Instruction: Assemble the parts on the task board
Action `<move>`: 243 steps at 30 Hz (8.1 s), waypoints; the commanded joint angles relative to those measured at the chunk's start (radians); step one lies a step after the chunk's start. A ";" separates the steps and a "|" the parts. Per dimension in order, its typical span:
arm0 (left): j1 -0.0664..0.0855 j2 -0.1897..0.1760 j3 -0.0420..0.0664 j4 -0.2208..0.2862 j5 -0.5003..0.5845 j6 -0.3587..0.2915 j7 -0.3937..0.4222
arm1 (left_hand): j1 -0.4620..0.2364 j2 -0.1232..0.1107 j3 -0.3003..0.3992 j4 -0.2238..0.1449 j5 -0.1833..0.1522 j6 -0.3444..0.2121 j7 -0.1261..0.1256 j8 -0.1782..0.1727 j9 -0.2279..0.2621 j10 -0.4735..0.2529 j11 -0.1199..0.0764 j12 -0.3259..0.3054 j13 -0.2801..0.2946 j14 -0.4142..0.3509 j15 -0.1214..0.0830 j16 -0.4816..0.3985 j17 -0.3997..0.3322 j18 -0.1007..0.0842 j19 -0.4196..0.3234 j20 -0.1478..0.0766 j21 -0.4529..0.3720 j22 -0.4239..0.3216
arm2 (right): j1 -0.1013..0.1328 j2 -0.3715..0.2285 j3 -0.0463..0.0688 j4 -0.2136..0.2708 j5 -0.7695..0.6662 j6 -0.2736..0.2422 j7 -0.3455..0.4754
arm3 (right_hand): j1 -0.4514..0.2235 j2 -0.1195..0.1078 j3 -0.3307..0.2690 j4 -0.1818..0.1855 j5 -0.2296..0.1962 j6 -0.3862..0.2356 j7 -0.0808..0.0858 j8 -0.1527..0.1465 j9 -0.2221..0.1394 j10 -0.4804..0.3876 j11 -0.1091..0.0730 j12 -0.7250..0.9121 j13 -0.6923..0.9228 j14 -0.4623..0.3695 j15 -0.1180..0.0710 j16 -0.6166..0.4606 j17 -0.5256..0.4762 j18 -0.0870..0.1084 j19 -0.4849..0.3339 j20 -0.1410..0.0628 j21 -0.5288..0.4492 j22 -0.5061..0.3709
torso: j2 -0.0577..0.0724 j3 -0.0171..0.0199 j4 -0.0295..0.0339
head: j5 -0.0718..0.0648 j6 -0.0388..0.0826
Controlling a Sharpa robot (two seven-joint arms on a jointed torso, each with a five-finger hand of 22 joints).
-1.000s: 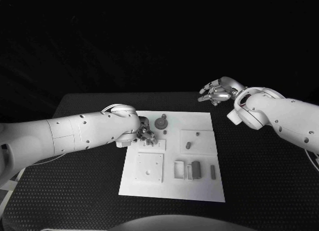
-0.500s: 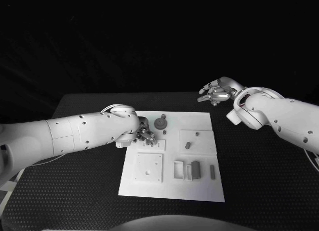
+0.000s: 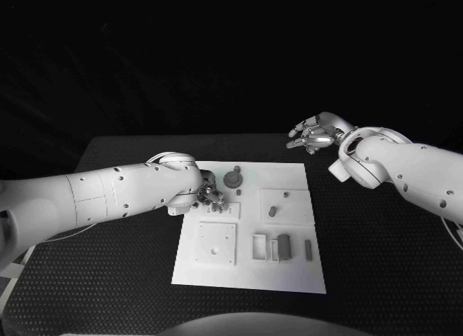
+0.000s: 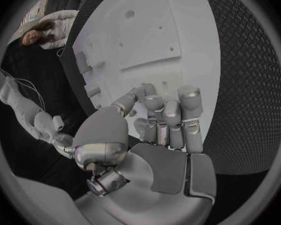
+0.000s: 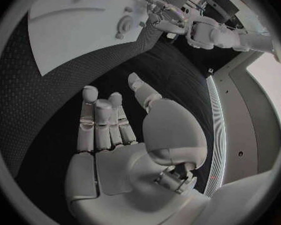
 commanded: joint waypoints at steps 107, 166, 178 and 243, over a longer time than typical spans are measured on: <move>-0.005 0.010 -0.003 -0.007 -0.012 0.039 0.000 | -0.048 0.006 -0.091 -0.045 0.003 -0.013 0.006 -0.032 0.033 -0.020 0.003 0.006 0.001 -0.019 -0.012 0.007 -0.004 0.069 -0.023 -0.003 0.007 0.016 | -0.005 -0.002 0.000 0.001 0.002 0.011 0.004 | -0.004 0.006 -0.004 0.000 0.002 -0.002 0.006 -0.007 0.000 -0.005 0.001 0.005 -0.004 -0.006 0.001 0.005 -0.003 0.012 0.000 0.005 -0.005 0.008 | 0.000 0.0002 0.0007 | -0.003 0.001; 0.002 -0.026 0.026 0.030 0.002 -0.028 0.008 | -0.147 -0.047 -0.194 0.002 0.003 0.005 -0.005 -0.060 0.052 -0.020 -0.008 0.005 -0.004 -0.020 -0.024 0.007 -0.010 0.086 -0.027 -0.007 -0.009 0.012 | -0.006 0.003 0.000 -0.021 0.002 0.014 0.005 | -0.002 0.005 -0.004 0.000 0.002 -0.002 0.006 -0.007 0.000 -0.006 0.001 0.006 -0.006 -0.007 0.001 0.006 -0.004 0.012 0.000 0.005 -0.006 0.008 | -0.002 0.0002 0.0021 | -0.001 0.011; 0.056 -0.063 0.059 0.058 0.016 -0.072 0.020 | -0.137 -0.044 -0.191 0.000 0.003 0.002 -0.005 -0.065 0.053 -0.022 -0.008 0.002 -0.006 -0.021 -0.024 0.005 -0.011 0.088 -0.028 -0.008 -0.011 0.011 | -0.006 0.003 -0.002 -0.034 0.005 0.010 0.010 | -0.002 0.005 -0.004 0.000 0.002 -0.002 0.006 -0.007 0.000 -0.006 0.001 0.006 -0.006 -0.007 0.001 0.006 -0.004 0.012 -0.001 0.005 -0.006 0.008 | -0.001 0.0004 0.0017 | 0.004 0.043; 0.060 -0.011 0.015 -0.184 -0.114 -0.029 0.102 | -0.106 -0.103 -0.103 0.278 0.004 -0.107 0.100 -0.185 -0.198 0.028 0.106 -0.669 -0.421 -0.021 0.088 -0.322 -0.120 0.076 -0.065 0.084 -0.311 -0.158 | -0.030 -0.011 -0.004 -0.045 0.009 -0.008 0.042 | 0.001 0.009 -0.002 0.000 0.002 0.000 0.005 -0.006 0.001 -0.005 0.000 0.008 -0.007 -0.007 0.000 0.006 -0.005 0.012 0.000 0.005 -0.005 0.008 | 0.005 -0.0012 -0.0082 | 0.013 0.106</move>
